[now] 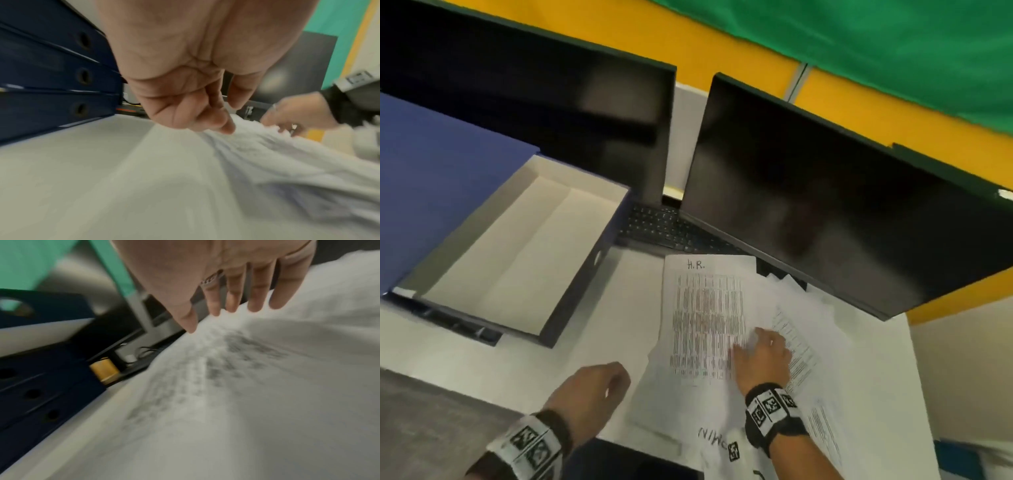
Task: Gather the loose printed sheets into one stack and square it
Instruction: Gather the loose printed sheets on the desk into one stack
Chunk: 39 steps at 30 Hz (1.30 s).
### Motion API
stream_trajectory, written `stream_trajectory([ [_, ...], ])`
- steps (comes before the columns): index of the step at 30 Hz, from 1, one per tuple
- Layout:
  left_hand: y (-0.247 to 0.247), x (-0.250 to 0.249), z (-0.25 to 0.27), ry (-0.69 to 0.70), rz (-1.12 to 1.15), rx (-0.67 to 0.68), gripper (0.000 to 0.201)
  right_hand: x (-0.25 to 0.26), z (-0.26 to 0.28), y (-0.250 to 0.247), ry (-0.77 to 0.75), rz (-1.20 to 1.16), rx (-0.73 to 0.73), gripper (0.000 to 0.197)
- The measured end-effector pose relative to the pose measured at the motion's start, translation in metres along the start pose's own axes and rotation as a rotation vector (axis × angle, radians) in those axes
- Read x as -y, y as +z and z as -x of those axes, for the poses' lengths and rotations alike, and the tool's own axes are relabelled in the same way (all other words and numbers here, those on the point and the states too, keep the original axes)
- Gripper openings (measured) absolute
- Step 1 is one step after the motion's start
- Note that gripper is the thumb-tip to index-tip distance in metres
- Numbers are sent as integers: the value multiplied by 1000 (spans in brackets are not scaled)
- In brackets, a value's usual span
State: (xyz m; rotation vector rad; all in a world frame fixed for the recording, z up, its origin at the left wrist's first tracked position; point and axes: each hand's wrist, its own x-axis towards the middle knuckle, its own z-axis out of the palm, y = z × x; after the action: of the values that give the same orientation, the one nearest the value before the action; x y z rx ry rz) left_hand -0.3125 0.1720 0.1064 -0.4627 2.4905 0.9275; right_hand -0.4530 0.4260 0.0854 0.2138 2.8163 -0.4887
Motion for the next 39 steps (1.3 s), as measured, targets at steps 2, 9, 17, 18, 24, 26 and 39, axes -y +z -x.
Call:
stream_trajectory([
  [2,12,-25,-33,28,87,-19,18,-21,-4,3,135,12,30,70],
  [9,35,-74,-101,-104,193,120,67,-1,-16,3,294,-301,101,84],
  [17,24,-75,-95,-105,241,-129,76,-12,-3,-30,282,-909,154,18],
  [18,19,-78,-94,-85,280,-159,77,-20,0,-35,259,-957,172,20],
  [24,9,-104,-109,-50,568,81,48,-49,5,-32,234,-1022,251,47],
  [26,7,-107,-112,-74,514,24,31,-51,3,-26,342,-847,126,70],
  [39,-16,-71,-109,-128,500,-195,30,-63,-17,-11,615,-358,-73,107],
])
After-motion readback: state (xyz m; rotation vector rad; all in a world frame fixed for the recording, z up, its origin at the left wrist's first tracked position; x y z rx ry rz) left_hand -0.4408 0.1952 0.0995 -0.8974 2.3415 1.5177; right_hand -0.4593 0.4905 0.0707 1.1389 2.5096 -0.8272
